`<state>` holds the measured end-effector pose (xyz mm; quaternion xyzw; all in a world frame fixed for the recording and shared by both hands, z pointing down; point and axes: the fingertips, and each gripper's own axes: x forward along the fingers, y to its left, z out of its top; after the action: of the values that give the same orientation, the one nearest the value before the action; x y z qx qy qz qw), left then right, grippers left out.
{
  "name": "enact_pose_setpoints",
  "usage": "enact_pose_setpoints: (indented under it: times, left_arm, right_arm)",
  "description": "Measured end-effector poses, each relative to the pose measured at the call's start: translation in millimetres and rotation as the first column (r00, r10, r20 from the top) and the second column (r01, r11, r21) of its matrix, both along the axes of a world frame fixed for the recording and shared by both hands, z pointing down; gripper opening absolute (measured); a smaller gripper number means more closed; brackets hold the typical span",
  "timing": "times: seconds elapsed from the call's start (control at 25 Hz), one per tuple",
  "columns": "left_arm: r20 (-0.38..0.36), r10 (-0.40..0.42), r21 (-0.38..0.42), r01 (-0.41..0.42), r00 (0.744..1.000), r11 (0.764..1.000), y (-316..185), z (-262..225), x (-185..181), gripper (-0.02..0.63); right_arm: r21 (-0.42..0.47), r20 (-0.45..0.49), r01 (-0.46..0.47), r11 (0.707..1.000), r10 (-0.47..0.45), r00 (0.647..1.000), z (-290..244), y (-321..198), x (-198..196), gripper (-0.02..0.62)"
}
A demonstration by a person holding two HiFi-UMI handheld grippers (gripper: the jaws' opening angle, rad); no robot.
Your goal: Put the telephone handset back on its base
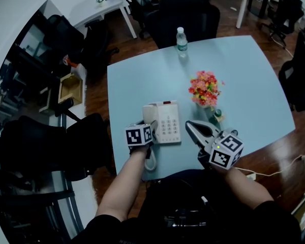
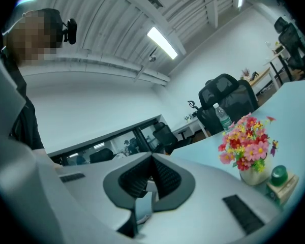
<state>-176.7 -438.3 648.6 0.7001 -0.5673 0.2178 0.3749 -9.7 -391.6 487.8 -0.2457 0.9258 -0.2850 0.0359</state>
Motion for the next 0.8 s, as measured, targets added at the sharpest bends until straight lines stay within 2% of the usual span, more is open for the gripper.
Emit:
enact_pose_setpoints:
  times: [0.32,0.52,0.8]
  left_arm:
    - [0.028,-0.014,-0.043,0.015,1.000,0.999,-24.7,18.7,3.6,0.222]
    - [0.025,-0.057,-0.076,0.058,0.998,0.995,-37.5,31.8,-0.5,0.222]
    - [0.065,-0.054,-0.083,0.059,0.996,0.995,-44.7,42.3,-1.8,0.229]
  right_arm:
    - [-0.018,0.001,0.006,1.000,-0.006,1.000,7.1,-13.3,5.9,0.015]
    - [-0.031,0.002,-0.002,1.000,0.002,1.000,10.7,-23.2,9.8,0.014]
    - [-0.042,0.002,-0.023,0.999,0.023,1.000,16.3,-32.7,14.6,0.014]
